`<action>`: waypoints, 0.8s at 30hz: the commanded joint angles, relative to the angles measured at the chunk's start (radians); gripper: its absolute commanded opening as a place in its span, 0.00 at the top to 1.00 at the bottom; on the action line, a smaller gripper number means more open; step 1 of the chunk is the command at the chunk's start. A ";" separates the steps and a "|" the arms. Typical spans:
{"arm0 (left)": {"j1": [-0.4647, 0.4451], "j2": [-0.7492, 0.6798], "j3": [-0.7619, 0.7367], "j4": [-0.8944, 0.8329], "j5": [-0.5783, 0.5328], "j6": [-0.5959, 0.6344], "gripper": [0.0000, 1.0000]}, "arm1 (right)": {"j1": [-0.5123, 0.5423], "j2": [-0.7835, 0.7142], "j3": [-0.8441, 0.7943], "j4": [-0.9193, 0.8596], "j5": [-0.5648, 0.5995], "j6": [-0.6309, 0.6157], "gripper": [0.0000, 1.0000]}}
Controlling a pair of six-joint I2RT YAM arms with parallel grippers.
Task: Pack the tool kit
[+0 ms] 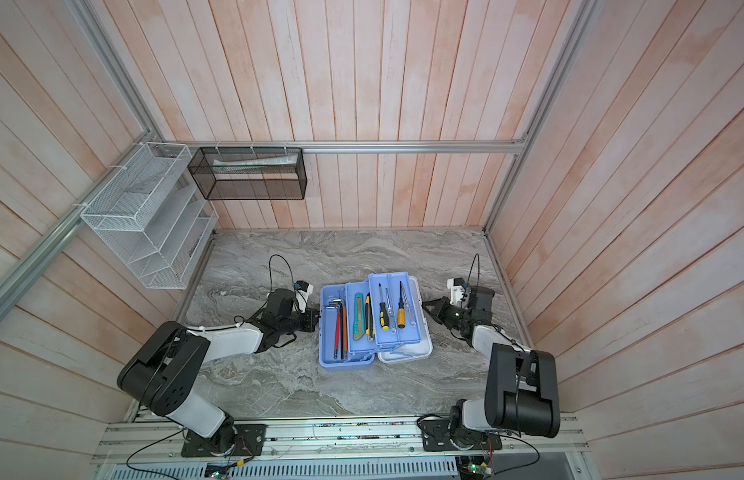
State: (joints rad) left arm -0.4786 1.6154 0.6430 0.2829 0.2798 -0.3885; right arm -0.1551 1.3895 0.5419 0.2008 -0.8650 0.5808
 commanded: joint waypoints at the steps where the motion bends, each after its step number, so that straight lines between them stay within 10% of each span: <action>1: -0.012 -0.009 -0.017 0.046 0.061 -0.001 1.00 | 0.020 -0.051 0.011 -0.055 -0.106 0.012 1.00; 24: -0.012 -0.017 -0.062 0.103 0.070 0.000 1.00 | 0.202 -0.211 0.129 -0.204 0.055 0.074 1.00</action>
State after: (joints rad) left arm -0.4786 1.6142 0.6014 0.3637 0.2806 -0.3885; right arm -0.0086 1.1847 0.6437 0.0784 -0.8112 0.6403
